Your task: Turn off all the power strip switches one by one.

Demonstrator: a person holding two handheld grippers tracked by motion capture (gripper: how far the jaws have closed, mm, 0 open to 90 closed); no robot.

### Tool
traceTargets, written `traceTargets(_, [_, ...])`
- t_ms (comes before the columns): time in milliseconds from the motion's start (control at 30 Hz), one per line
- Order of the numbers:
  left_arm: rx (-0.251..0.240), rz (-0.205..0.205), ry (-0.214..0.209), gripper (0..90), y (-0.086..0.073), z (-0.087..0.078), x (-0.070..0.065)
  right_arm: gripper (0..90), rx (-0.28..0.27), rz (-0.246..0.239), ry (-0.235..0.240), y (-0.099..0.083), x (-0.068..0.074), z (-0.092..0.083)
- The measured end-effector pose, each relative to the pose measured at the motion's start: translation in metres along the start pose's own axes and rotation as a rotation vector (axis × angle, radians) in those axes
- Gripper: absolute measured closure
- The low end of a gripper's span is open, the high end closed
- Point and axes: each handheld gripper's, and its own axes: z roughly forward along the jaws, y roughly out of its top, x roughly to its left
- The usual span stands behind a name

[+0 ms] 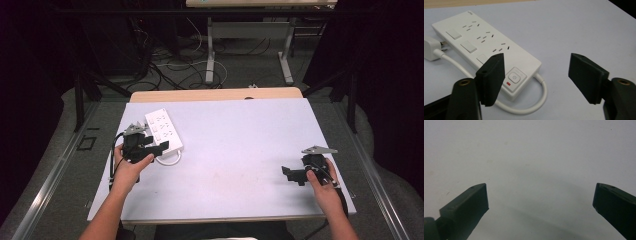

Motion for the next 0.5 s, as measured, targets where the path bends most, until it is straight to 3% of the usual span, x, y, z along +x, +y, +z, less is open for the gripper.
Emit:
traceTargets(67, [-0.014, 0.015, 0.021, 20.4, -0.004, -0.003, 0.0, 0.0, 0.0, 0.0, 0.0, 0.0, 0.0, 0.0])
traceTargets(100, [0.003, 0.018, 0.021, 16.6, -0.005, -0.004, 0.001, 0.0, -0.001, -0.003, 0.001, 0.0, 0.0, 0.0])
traceTargets(267, [-0.007, 0.005, 0.03, 0.1, -0.017, -0.006, 0.002, 0.0, -0.003, -0.007, 0.002, 0.0, 0.001, 0.0])
traceTargets(367, [-0.002, 0.005, 0.021, 0.3, -0.022, -0.009, 0.003, 0.0, 0.0, -0.008, 0.002, 0.0, 0.001, 0.0])
traceTargets(500, [-0.034, -0.012, 0.021, 0.3, -0.028, -0.013, 0.004, 0.0, -0.001, -0.005, -0.004, 0.0, 0.001, 0.001])
